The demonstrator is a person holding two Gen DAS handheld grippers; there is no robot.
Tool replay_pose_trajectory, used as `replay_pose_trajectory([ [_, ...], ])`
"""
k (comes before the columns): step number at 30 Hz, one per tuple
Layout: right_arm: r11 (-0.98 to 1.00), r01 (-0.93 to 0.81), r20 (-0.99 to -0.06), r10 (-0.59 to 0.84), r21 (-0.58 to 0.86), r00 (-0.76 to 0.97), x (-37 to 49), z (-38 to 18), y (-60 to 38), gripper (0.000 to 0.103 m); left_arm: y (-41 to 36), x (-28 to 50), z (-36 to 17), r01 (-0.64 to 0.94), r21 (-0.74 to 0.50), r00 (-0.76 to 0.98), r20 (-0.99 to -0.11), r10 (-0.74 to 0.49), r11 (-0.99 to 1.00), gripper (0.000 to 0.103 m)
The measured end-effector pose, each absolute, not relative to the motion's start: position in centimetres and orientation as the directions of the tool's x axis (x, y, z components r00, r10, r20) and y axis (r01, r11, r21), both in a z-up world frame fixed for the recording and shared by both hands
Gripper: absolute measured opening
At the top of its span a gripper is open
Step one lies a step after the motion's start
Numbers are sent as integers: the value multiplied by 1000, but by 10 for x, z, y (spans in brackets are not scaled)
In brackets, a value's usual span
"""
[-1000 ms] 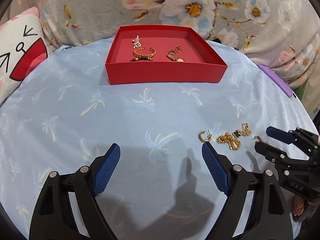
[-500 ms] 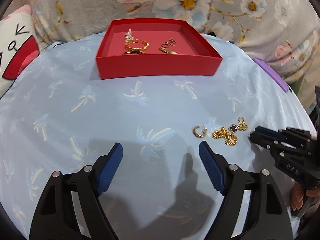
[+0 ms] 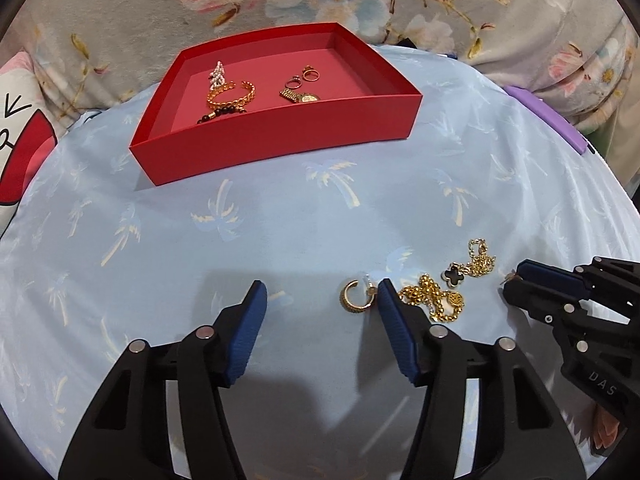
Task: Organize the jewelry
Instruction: 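Grasp the gold hoop earring with the right tool, then lower the gold hoop earring into the red box and open the right tool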
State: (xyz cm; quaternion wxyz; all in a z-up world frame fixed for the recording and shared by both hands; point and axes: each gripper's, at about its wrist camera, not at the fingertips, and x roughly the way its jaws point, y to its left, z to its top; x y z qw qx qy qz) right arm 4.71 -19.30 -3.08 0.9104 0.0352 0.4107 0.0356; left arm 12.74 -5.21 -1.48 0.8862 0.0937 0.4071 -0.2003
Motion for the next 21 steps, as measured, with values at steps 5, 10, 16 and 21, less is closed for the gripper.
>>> replay_pose_trajectory([
  [5,995,-36,-745,94,93,661,47,-31,-193,16,-56,125,-15,441,34,597,-757,-265,897,38],
  [10,995,-34,-744,93,93,662,47,-31,-194,16,-59,123,-15,452,45,601,-754,-267,891,17],
  [16,995,-34,-742,91,91,665,47,-31,-195,16,-57,124,-15,451,32,598,-753,-275,892,16],
  [21,995,-32,-738,90,92,669,46,-29,-194,16,-55,123,-14,453,18,595,-751,-287,891,16],
])
